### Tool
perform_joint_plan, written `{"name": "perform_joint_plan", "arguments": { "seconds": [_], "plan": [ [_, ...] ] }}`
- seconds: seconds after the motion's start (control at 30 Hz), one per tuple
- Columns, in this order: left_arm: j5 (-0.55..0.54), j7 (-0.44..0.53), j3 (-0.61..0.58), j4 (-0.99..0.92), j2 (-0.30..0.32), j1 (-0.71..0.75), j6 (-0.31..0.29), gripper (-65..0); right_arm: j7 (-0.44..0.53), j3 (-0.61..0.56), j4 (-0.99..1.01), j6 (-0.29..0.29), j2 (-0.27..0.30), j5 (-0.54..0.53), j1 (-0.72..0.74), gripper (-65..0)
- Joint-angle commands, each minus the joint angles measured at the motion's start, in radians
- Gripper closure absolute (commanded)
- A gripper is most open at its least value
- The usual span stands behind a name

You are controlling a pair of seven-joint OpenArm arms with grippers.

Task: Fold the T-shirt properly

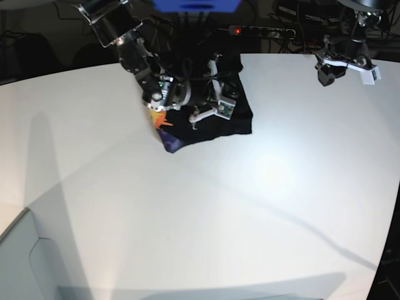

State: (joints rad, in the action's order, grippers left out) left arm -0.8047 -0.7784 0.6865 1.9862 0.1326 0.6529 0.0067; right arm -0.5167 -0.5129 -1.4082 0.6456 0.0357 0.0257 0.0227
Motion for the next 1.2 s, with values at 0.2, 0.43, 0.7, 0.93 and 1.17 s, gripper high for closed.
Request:
{"name": "perform_joint_plan", "arguments": {
  "seconds": [0.2,0.43,0.7,0.93,1.17],
  "plan": [
    [-0.012,0.015,0.002,0.018,0.006,0.003,-0.006,-27.2,0.022,-0.025,-0.116,0.001,0.002,-0.016,-0.005,0.0],
    [-0.014,0.015,-0.006,0.020,-0.061,0.002,-0.007,-27.4,0.020,0.086,-0.294,0.001,0.016,-0.017,-0.046,0.0],
    [-0.014,0.018,-0.181,0.020,-0.081,-0.002,-0.007,-45.7,0.011,0.170,-0.372,0.001,0.089,-0.017,-0.062,-0.1],
    [-0.012,0.024,-0.386,0.014,-0.084,-0.066,-0.006,-46.3,0.011,0.334,-0.423,0.001,0.140,-0.022,-0.096,-0.1],
    [-0.002,0.026,-0.495,-0.028,-0.084,-0.112,0.002,-46.3,0.010,0.486,-0.457,0.004,0.142,-0.020,-0.134,-0.2]
  ]
}}
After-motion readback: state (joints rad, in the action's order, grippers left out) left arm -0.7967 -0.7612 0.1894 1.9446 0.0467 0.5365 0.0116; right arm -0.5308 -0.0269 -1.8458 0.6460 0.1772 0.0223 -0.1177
